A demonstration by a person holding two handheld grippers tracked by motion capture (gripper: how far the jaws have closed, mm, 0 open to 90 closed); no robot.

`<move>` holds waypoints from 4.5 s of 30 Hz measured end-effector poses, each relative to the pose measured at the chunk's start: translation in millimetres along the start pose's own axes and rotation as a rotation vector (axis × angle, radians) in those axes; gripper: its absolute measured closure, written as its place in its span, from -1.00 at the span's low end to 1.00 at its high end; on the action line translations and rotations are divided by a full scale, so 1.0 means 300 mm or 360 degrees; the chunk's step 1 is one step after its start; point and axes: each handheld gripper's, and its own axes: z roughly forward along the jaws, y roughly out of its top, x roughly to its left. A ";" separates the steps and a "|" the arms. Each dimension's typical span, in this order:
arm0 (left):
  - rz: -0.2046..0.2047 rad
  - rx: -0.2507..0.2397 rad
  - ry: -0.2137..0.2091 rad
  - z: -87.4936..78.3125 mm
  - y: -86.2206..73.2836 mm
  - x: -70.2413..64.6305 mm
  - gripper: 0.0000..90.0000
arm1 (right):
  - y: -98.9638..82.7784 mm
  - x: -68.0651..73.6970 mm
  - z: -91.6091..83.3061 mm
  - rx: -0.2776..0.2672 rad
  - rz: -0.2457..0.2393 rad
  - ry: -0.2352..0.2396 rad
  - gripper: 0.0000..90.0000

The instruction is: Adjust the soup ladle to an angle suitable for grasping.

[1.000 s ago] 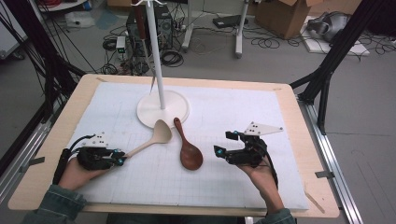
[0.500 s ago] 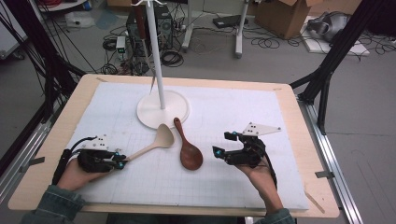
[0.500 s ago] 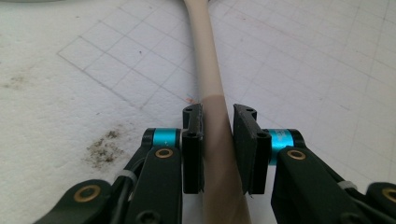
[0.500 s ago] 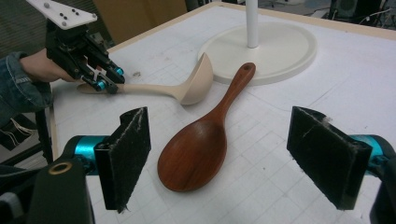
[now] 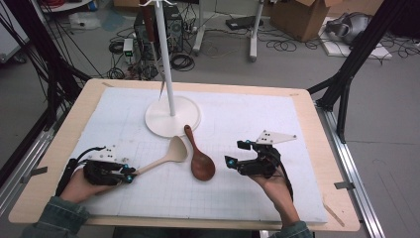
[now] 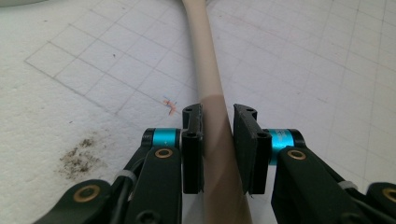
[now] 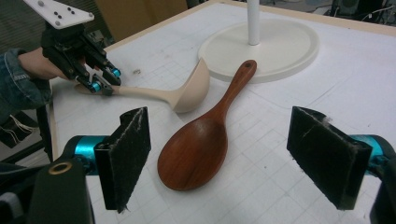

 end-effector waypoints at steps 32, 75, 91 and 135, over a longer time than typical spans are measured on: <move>-0.0012 -0.0031 0.0031 -0.026 -0.016 0.014 0.43 | 0.001 -0.013 0.033 0.0025 0.0013 0.0018 -0.54; 0.0076 0.0029 -0.0059 0.074 0.073 0.028 0.67 | -0.007 -0.004 0.021 0.0040 0.0012 0.0015 -0.53; 0.0172 0.0052 -0.0252 0.069 0.063 0.000 0.71 | -0.007 -0.005 0.022 0.0040 0.0010 0.0011 -0.53; 0.0277 0.0070 -0.0304 0.051 0.073 -0.012 0.50 | -0.006 -0.001 0.040 0.0058 -0.0002 0.0018 -0.53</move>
